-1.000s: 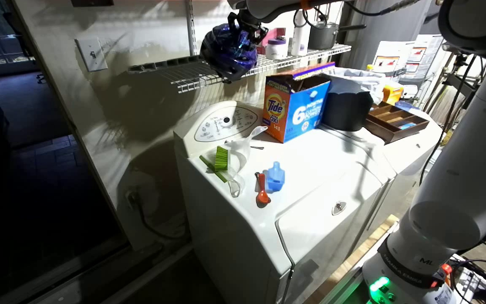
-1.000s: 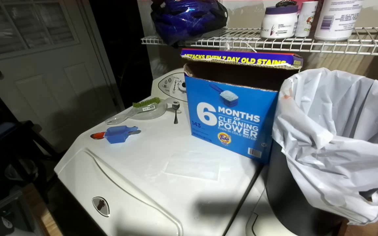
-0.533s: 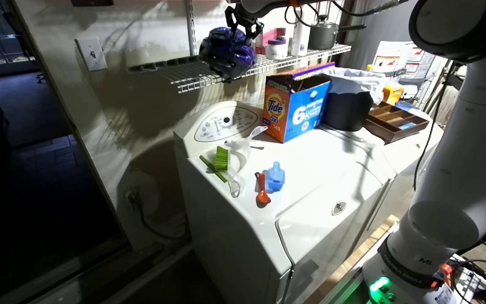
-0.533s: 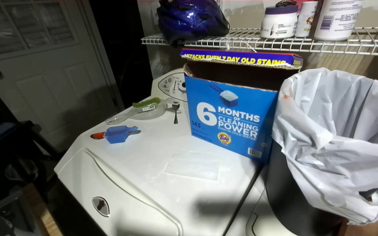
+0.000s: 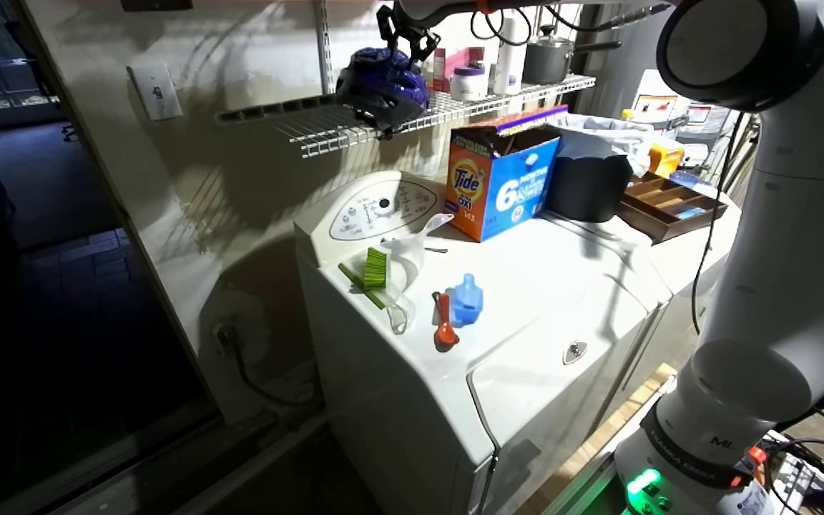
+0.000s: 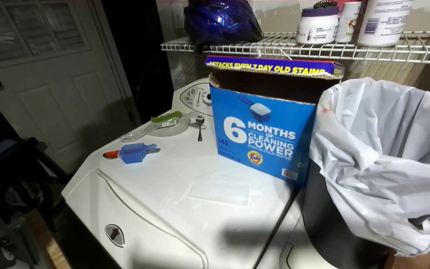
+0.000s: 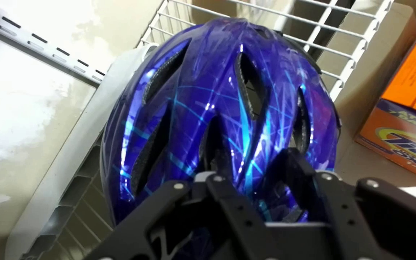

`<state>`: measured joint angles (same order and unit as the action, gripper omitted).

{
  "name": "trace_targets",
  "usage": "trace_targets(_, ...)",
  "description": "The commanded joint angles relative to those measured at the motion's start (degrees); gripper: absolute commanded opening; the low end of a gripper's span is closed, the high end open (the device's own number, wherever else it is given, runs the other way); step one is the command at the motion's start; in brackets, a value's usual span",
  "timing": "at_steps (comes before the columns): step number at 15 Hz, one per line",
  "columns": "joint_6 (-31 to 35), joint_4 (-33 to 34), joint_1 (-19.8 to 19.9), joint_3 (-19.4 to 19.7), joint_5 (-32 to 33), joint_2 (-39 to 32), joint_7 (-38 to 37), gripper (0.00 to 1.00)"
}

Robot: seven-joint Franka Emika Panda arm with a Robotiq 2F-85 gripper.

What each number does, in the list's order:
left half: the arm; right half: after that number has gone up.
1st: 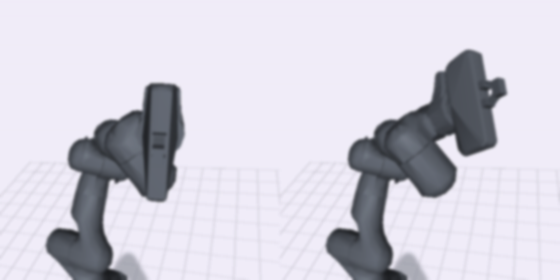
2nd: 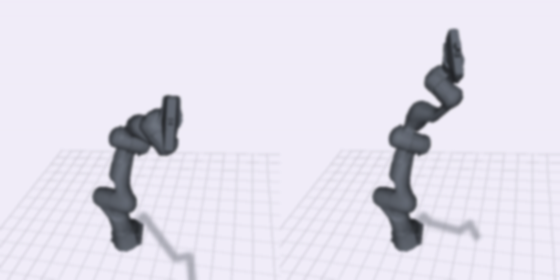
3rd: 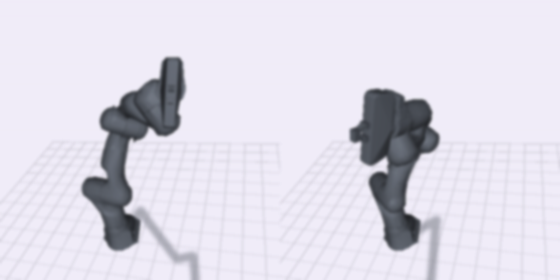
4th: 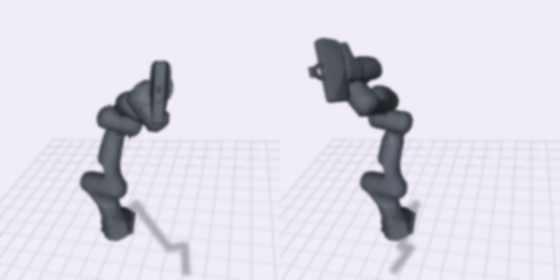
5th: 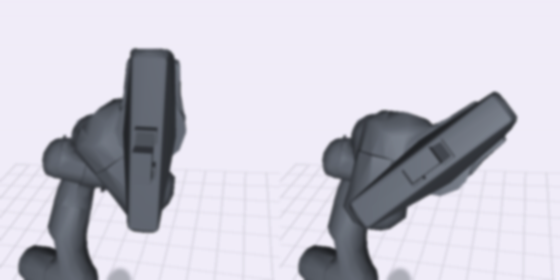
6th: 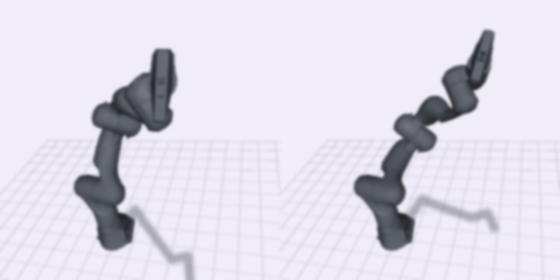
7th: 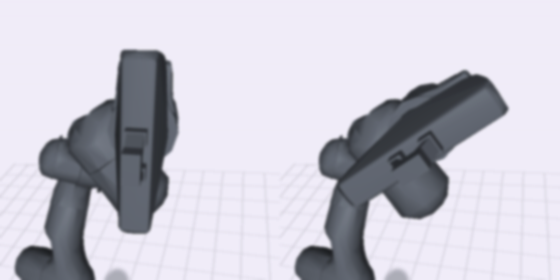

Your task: Pick up the blue bicycle helmet and put it on the first shelf above the washing machine

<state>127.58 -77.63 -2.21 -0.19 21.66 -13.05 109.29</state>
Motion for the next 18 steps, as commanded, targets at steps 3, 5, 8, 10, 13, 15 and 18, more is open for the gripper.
trace_targets(3, 0.6, 4.9, -0.4, 0.4, 1.0, -4.0, -2.8, 0.89)
trace_targets(5, 0.7, 5.1, -0.4, 0.4, 1.0, -4.1, -3.3, 0.99)
trace_targets(8, 1.3, 4.7, -0.5, 0.5, 1.3, -3.9, -4.1, 1.0)
trace_targets(10, 1.2, 4.2, -0.6, 0.5, 1.5, -3.2, -4.6, 1.0)
trace_targets(13, 0.2, 3.3, -1.2, 0.7, 2.8, -1.8, -7.3, 1.0)
trace_targets(15, 0.3, 2.8, -1.4, 0.9, 4.4, -1.3, -9.5, 1.0)
trace_targets(18, 0.3, 2.5, -1.6, 0.8, 6.4, -0.6, -11.6, 1.0)
